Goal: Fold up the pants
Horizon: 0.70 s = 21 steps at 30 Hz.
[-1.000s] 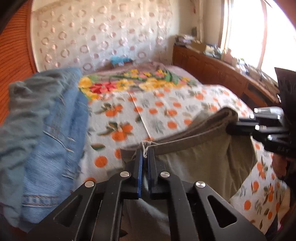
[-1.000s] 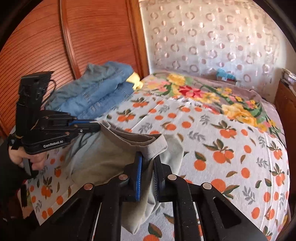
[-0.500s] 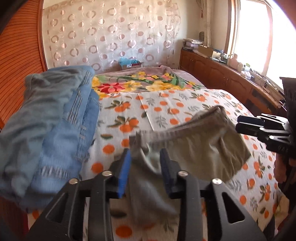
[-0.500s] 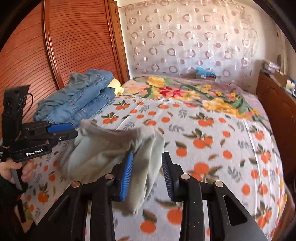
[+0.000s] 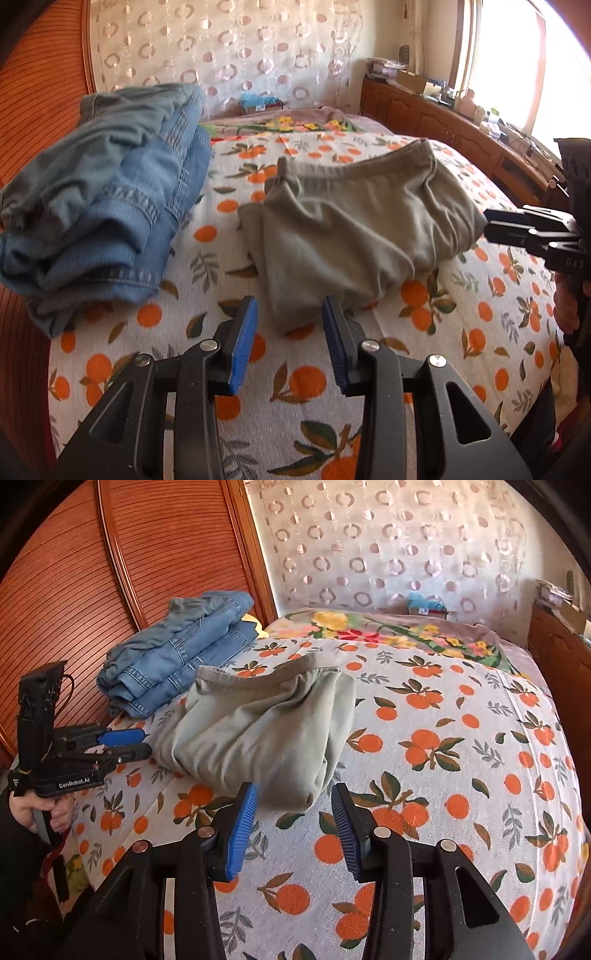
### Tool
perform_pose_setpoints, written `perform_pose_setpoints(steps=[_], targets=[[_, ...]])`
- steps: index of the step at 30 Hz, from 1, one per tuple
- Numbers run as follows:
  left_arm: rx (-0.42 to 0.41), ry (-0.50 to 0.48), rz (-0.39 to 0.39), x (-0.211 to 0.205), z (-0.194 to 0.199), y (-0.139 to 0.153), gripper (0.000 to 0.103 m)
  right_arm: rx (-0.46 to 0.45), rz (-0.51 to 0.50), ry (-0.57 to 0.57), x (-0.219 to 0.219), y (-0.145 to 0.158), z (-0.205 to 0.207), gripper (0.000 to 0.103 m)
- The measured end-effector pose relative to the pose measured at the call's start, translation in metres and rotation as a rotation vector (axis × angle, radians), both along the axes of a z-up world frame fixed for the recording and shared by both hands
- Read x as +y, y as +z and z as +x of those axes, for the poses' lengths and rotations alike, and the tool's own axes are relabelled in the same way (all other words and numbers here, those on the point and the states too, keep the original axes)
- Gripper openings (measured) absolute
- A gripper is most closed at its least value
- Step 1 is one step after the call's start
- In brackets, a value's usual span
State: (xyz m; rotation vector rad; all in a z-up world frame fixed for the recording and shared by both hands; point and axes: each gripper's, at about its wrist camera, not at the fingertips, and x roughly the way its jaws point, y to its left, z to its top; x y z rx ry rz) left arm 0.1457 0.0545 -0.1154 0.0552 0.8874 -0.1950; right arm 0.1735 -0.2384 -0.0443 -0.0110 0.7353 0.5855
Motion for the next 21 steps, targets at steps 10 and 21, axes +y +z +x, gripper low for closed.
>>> perform_pose_setpoints(steps=[10, 21], targets=[[0.025, -0.025, 0.020, -0.008, 0.012, -0.012, 0.037, 0.026, -0.046, 0.043, 0.016, -0.011, 0.010, 0.045], [-0.002, -0.035, 0.020, -0.010, 0.010, -0.010, 0.008, -0.015, -0.043, 0.035, 0.013, -0.009, 0.010, 0.005]])
